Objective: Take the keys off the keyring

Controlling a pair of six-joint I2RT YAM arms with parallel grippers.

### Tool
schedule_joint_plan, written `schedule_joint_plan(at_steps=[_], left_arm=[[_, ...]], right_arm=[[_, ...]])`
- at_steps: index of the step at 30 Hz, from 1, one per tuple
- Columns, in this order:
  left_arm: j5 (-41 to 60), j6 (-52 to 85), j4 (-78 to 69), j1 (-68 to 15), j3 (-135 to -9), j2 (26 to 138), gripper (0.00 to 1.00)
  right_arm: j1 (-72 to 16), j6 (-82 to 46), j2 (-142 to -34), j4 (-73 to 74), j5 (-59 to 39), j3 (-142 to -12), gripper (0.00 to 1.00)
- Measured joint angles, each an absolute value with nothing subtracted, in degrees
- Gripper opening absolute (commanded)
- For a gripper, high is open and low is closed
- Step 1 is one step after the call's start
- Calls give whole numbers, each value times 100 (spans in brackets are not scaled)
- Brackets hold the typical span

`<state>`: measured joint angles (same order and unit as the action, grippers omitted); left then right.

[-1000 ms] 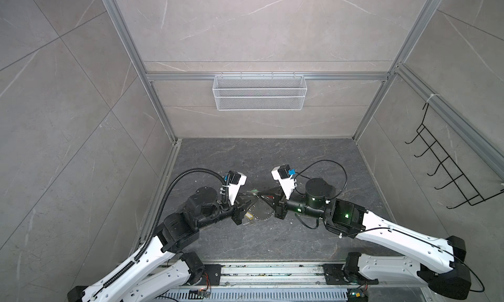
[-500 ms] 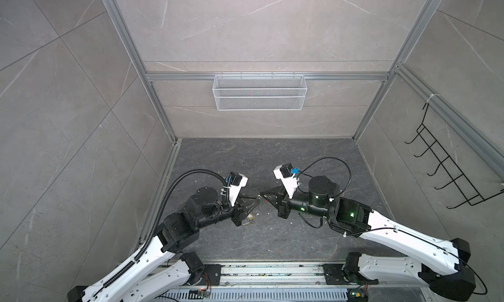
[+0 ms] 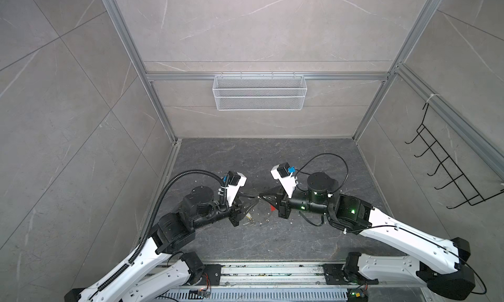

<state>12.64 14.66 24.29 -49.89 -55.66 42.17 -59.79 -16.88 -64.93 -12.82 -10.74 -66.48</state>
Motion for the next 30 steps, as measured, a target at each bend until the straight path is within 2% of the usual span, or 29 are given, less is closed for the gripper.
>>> schedule_joint_plan(at_steps=[11,18,22,30], left_arm=[[1625,1319,2536,-4989,-5824,4517,25],[1708,1323,2685,-4984,-5824,4571,5],[1686,1323,2698,-4984,-5824,4558,0],[1638,1323,2687,-4984,-5824,4556,0]], right_arm=[[-5975,-1686,-6528,-1374,-1118,-6676,0],[-5946,-1686,-6525,-1492,-1033,-6716,0],[-5944,-1686,-6525,-1542,-1011,-6742,0],[-5944,-1691,-6525,-1568,-958,-6757,0]])
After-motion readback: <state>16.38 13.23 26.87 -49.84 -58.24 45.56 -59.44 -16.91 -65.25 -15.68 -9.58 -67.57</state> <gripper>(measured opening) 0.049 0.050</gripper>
